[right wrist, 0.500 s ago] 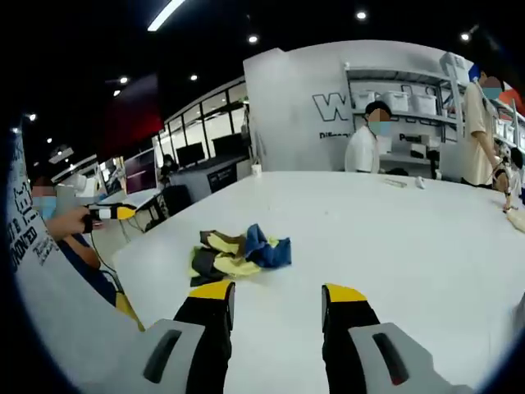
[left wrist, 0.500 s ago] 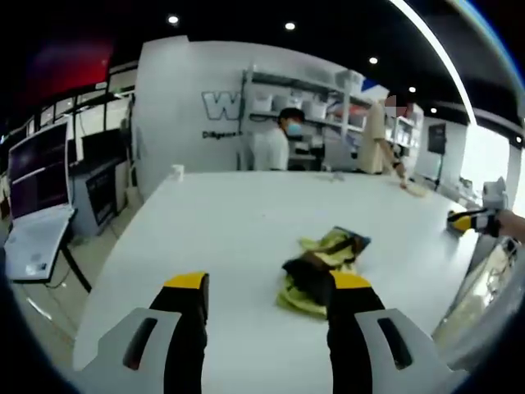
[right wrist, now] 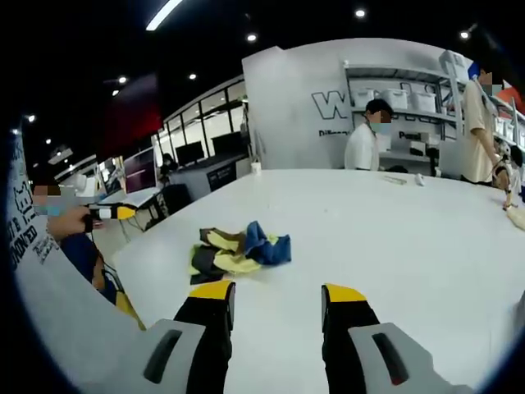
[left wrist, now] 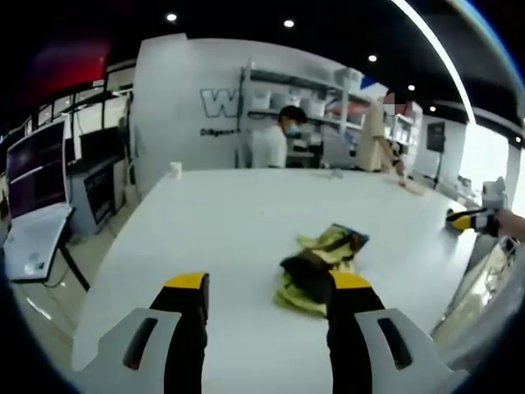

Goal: Fold the garment on the visible template until the final outline fits inside the template.

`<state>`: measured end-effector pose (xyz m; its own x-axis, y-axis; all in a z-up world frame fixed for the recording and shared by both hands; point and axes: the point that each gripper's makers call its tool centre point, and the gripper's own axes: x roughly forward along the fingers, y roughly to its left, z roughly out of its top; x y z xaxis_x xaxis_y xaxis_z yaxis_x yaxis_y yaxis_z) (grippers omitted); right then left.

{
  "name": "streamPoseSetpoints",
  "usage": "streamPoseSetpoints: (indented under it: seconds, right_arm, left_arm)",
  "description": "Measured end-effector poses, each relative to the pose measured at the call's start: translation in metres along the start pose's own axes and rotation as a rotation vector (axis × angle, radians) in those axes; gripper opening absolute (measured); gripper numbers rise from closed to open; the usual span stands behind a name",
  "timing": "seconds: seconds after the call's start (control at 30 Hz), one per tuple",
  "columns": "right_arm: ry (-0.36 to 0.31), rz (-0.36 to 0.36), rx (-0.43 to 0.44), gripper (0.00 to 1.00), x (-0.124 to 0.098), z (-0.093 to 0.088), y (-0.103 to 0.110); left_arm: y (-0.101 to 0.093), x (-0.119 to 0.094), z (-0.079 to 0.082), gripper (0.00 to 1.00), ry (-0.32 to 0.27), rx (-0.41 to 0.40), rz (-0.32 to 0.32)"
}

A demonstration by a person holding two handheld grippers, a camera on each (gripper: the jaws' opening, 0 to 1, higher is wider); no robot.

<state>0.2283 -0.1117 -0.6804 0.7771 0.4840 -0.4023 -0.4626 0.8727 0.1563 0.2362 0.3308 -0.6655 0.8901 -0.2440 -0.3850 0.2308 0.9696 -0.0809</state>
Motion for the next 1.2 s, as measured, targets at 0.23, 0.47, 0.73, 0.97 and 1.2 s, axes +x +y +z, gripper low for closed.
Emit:
streamPoseSetpoints:
  seconds: [0.23, 0.47, 0.73, 0.97, 1.2]
  right_arm:
    - [0.0, 0.001, -0.007, 0.38, 0.001, 0.002, -0.001]
    - [0.009, 0.005, -0.017, 0.38, 0.003, 0.002, 0.002]
    - [0.016, 0.005, -0.02, 0.38, 0.007, 0.003, -0.001]
    - [0.014, 0.007, -0.021, 0.38, 0.01, 0.005, -0.004]
    - [0.033, 0.028, -0.043, 0.38, 0.021, 0.005, 0.003]
  left_arm:
    - [0.0, 0.001, 0.002, 0.53, -0.004, -0.001, -0.002]
    - [0.003, 0.002, -0.002, 0.53, 0.006, -0.002, -0.002]
    - [0.006, 0.008, -0.004, 0.52, 0.014, -0.008, -0.007]
    - [0.006, 0.01, -0.004, 0.52, 0.016, -0.009, -0.007]
    - [-0.001, 0.011, -0.002, 0.52, 0.022, -0.006, -0.015]
